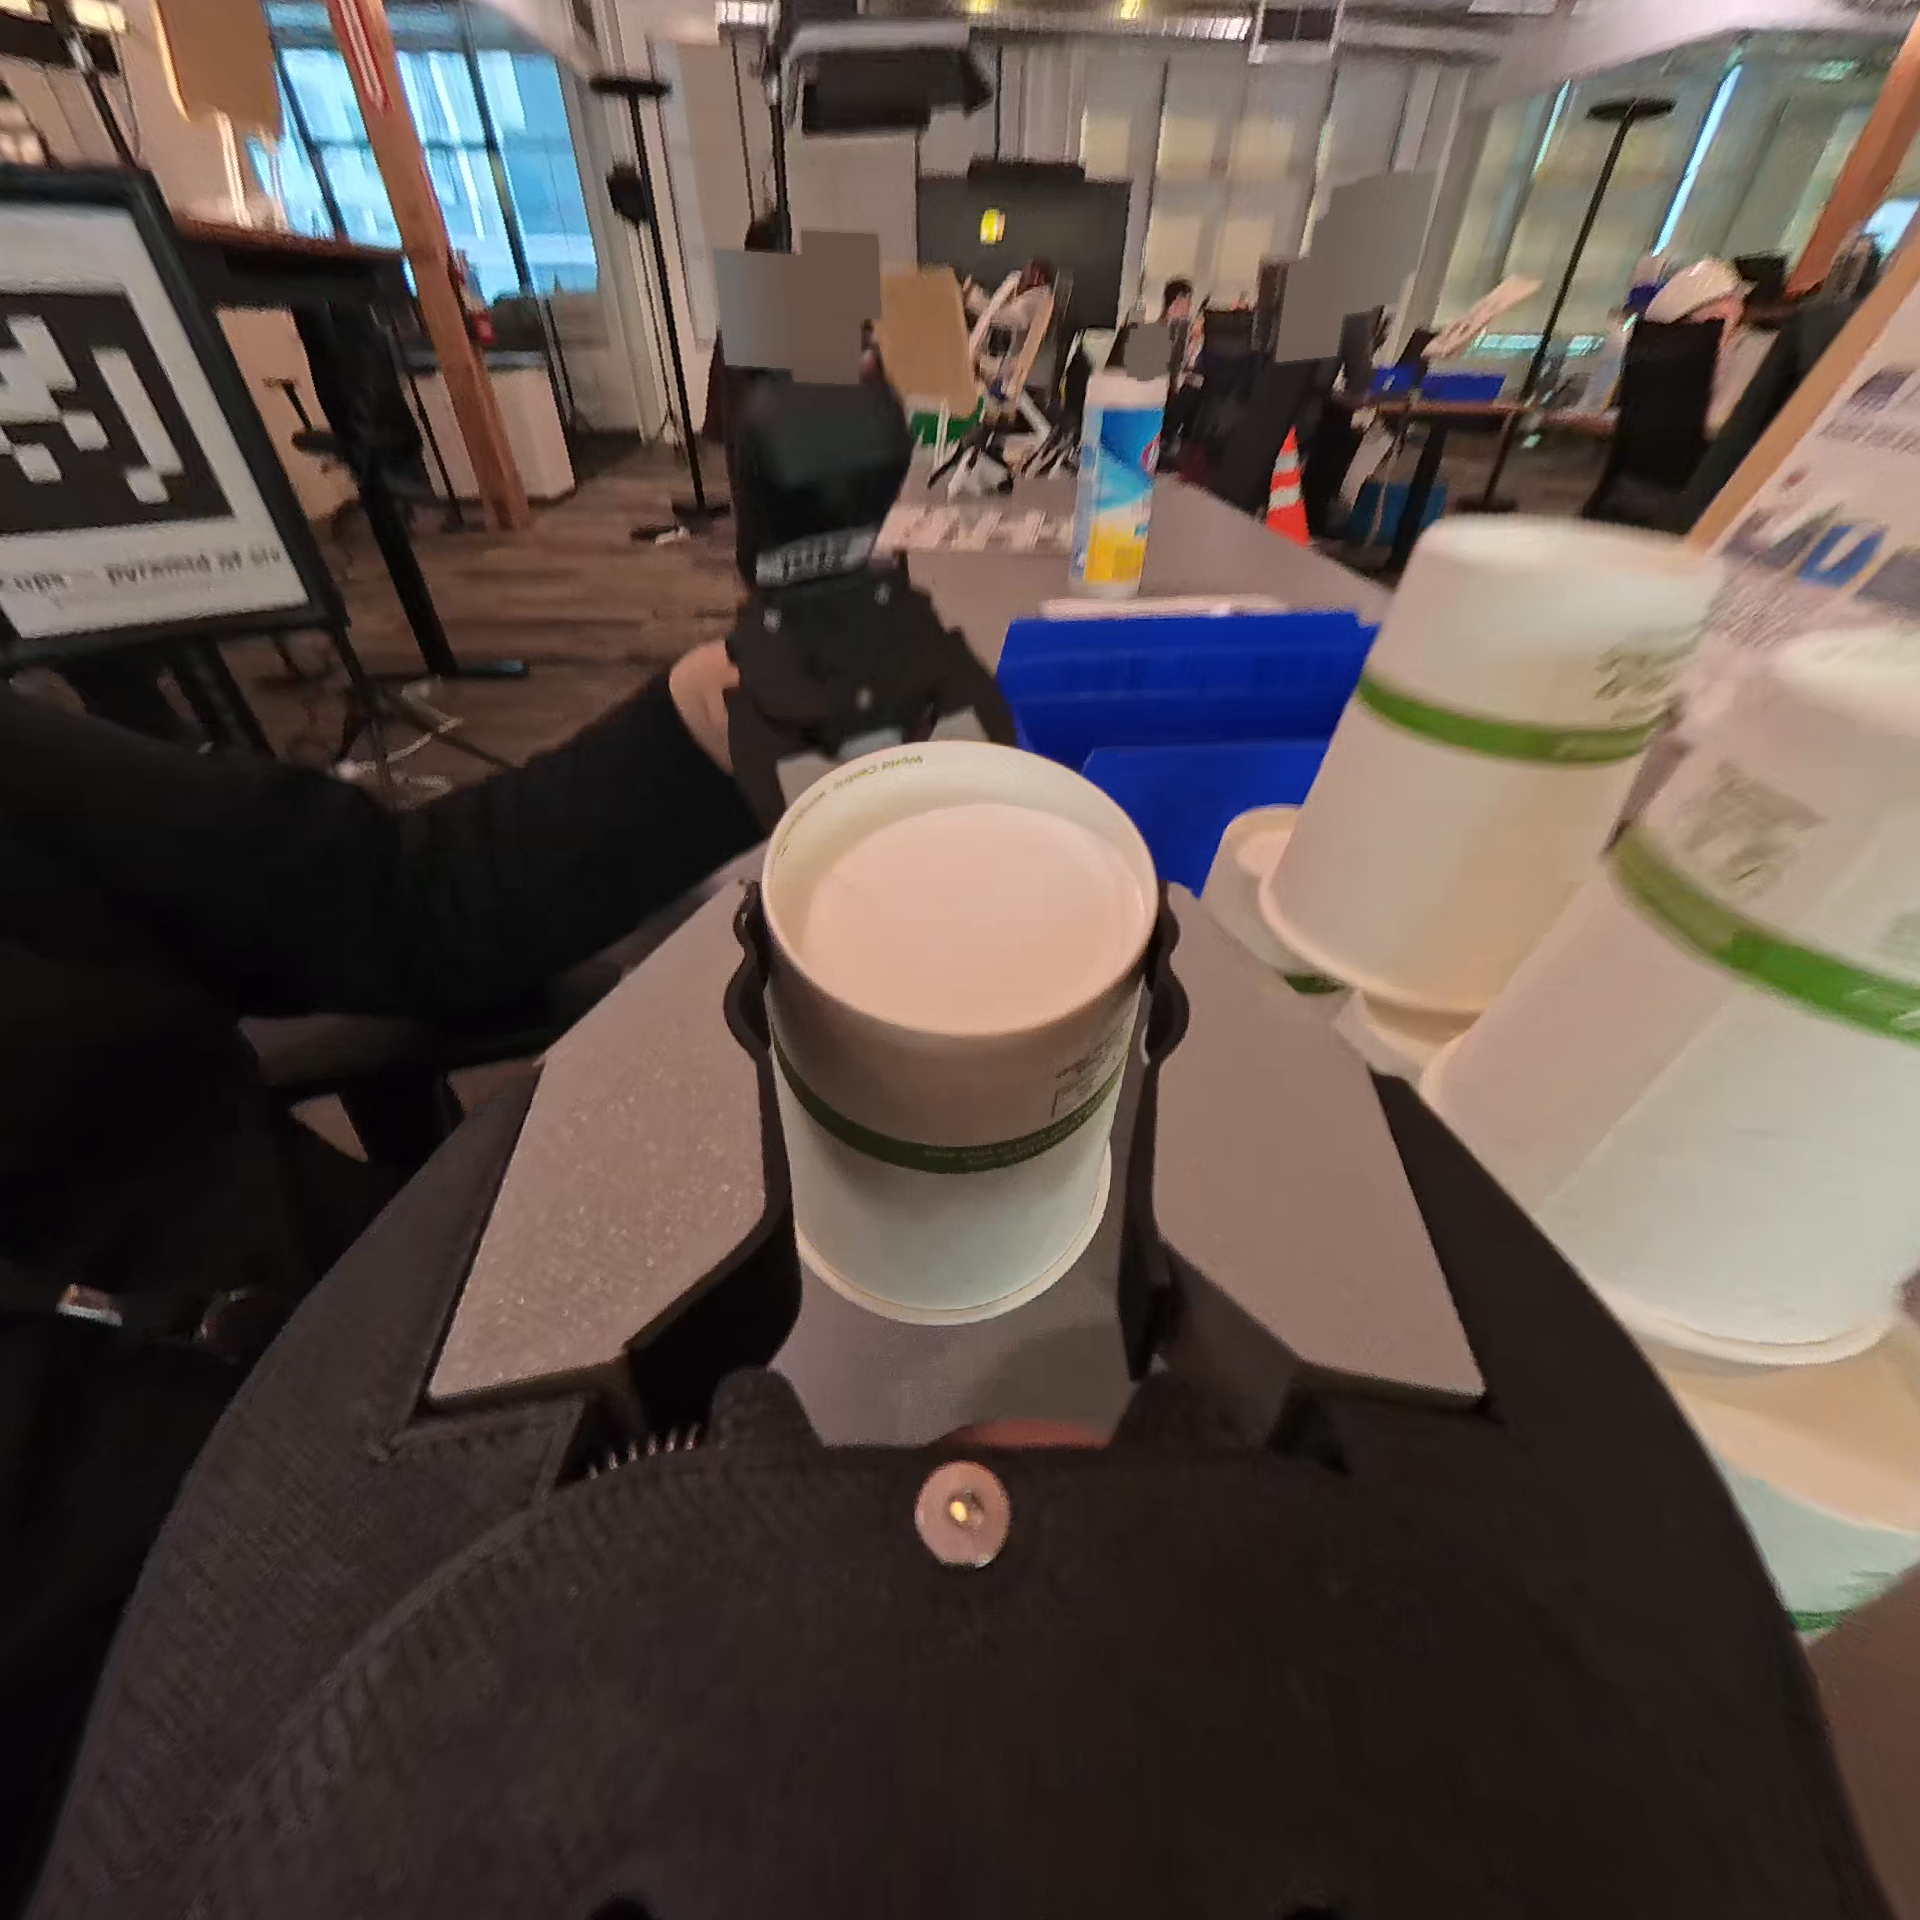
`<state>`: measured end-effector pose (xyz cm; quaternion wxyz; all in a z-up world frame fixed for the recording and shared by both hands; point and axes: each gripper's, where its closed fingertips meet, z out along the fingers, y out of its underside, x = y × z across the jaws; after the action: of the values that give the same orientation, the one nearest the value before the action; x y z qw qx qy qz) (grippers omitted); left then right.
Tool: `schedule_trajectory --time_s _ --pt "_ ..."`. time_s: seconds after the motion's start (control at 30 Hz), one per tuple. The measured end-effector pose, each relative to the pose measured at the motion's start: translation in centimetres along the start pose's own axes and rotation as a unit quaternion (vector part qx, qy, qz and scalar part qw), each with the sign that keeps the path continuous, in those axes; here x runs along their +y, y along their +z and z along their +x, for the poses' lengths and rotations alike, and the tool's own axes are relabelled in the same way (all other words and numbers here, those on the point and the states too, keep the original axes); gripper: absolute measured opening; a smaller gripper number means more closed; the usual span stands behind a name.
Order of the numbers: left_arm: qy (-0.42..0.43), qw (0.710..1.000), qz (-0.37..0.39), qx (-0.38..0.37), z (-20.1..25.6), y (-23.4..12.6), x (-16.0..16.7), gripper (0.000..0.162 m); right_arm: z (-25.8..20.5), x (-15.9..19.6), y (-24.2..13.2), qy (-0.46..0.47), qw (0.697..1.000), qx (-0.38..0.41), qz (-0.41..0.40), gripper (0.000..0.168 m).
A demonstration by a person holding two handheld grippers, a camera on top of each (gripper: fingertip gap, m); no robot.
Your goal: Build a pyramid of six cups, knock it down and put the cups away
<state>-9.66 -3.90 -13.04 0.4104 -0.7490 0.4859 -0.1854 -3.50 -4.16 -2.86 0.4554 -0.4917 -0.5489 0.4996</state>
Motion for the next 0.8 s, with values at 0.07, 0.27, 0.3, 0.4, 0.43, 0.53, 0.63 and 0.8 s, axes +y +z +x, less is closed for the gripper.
schedule_trajectory --time_s 0.07,0.27,0.3,0.4,0.43,0.53,0.63,0.8 --pt "0.000 1.000 0.000 0.001 -0.1 0.1 0.0 0.038 1.1 -3.0 -1.2 -0.005 0.999 0.020 0.027 0.071" --pt "-0.003 1.000 -0.008 -0.002 -0.4 0.3 0.5 0.038 5.9 -12.8 -3.8 -0.006 0.993 0.084 0.080 0.071" --pt "-0.005 1.000 -0.007 -0.002 -0.4 0.4 0.5 0.038 7.0 -13.8 -3.8 -0.008 0.992 0.100 0.074 0.071" --pt "-0.006 1.000 -0.009 -0.002 -0.5 0.5 0.5 0.038 10.3 -15.4 -2.7 -0.017 0.991 0.133 0.029 0.071" --pt "-0.006 1.000 -0.011 -0.003 -0.5 0.5 0.6 0.038 11.3 -15.5 -2.1 -0.017 0.990 0.141 0.013 0.071" --pt "-0.003 1.000 -0.010 -0.006 -0.6 0.3 0.6 0.038 13.6 -15.5 -0.3 -0.017 0.987 0.155 -0.025 0.071" --pt "-0.004 1.000 -0.004 -0.006 -0.6 0.0 0.4 0.038 14.7 -14.5 1.5 -0.017 0.986 0.153 -0.066 0.071" --pt "-0.004 1.000 0.000 -0.008 -0.8 -0.3 0.4 0.038 15.6 -13.5 3.2 -0.024 0.982 0.159 -0.101 0.071"
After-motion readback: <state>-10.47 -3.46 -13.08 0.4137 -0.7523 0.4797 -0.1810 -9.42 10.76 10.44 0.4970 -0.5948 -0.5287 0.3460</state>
